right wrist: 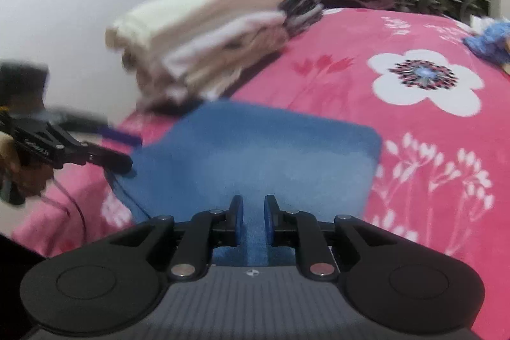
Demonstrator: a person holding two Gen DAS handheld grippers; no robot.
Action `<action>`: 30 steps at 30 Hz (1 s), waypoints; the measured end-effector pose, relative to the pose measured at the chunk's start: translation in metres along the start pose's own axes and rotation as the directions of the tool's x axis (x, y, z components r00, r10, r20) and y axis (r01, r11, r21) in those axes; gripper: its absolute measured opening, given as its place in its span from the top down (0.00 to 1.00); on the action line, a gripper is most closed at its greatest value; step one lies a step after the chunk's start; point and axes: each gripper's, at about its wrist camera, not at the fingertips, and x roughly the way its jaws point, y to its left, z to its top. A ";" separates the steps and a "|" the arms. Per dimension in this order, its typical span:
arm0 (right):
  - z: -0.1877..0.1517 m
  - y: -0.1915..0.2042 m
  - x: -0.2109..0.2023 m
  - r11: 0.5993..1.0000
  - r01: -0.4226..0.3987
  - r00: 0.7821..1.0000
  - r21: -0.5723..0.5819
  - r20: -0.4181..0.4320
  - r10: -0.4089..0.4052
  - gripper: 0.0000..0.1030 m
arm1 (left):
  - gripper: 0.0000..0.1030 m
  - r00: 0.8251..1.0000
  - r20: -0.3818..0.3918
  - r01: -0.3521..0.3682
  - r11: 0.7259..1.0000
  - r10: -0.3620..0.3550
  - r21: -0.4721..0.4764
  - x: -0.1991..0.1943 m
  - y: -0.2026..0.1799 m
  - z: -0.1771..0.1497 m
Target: Fold clothes
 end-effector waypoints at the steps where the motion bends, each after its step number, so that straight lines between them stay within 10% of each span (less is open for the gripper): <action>1: 0.000 0.000 -0.004 1.000 -0.013 1.000 0.019 0.011 0.013 0.83 | 0.29 1.000 0.003 0.018 0.998 -0.018 -0.066 0.004 0.010 0.004; 7: -0.004 0.045 -0.008 0.981 -0.092 0.991 -0.172 0.077 0.106 0.66 | 0.44 0.995 0.032 0.096 0.934 -0.091 -0.345 0.028 0.052 0.028; 12: -0.020 0.123 0.015 0.830 -0.054 0.991 -0.556 0.072 0.113 0.37 | 0.52 0.996 -0.008 0.080 0.934 -0.088 -0.349 0.049 0.048 0.045; 15: -0.032 0.151 0.047 0.734 0.060 0.996 -0.676 0.092 0.003 0.41 | 0.64 0.998 -0.018 0.052 0.936 -0.062 -0.347 0.050 0.046 0.048; 16: -0.033 0.153 0.056 0.727 0.074 0.996 -0.683 0.086 -0.020 0.62 | 0.68 0.998 -0.015 0.049 0.934 -0.058 -0.355 0.049 0.046 0.048; 19: -0.025 0.152 0.057 0.768 0.079 0.995 -0.636 0.102 -0.018 0.80 | 0.82 0.996 0.015 0.085 0.922 -0.086 -0.377 0.043 0.048 0.052; 25: -0.005 0.152 0.045 0.794 0.151 0.978 -0.589 0.208 -0.032 0.81 | 0.84 0.985 0.088 0.170 0.927 -0.149 -0.333 0.039 0.040 0.078; 30: -0.040 0.160 0.087 0.715 0.138 0.990 -0.685 0.126 -0.070 0.72 | 0.69 0.999 -0.024 0.028 0.958 -0.037 -0.285 0.061 0.059 0.053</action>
